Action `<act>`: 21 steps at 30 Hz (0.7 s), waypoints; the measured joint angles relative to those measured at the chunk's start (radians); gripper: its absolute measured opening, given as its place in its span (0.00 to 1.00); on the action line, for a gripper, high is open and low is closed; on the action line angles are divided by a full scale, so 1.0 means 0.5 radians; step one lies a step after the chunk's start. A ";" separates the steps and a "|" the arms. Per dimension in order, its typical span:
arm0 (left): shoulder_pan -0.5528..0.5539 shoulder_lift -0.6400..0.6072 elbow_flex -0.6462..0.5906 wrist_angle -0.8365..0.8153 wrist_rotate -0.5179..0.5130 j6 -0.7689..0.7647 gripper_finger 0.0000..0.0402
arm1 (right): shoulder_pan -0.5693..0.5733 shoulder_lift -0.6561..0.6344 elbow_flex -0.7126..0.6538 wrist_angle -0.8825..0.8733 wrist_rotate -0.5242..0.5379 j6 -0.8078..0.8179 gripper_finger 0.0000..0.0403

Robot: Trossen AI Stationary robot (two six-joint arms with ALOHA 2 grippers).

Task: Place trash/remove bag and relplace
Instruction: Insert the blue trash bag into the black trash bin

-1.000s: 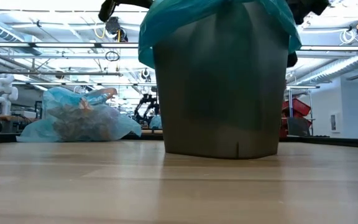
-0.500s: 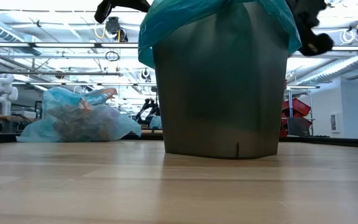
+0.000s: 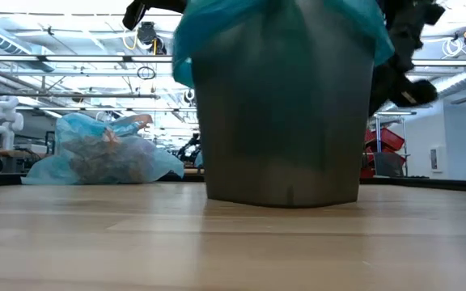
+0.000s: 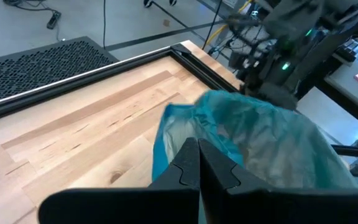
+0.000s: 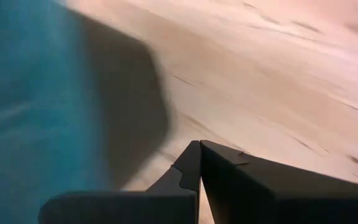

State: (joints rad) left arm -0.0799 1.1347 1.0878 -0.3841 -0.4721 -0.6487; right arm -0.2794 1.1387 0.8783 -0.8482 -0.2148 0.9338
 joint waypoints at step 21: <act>0.000 0.000 -0.001 0.001 -0.014 -0.051 0.00 | 0.009 0.335 -0.169 -0.075 0.195 -0.067 0.00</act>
State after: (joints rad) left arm -0.0799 1.1347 1.0874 -0.3839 -0.4793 -0.6740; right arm -0.2749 1.3061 0.7937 -0.8855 -0.1171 0.9002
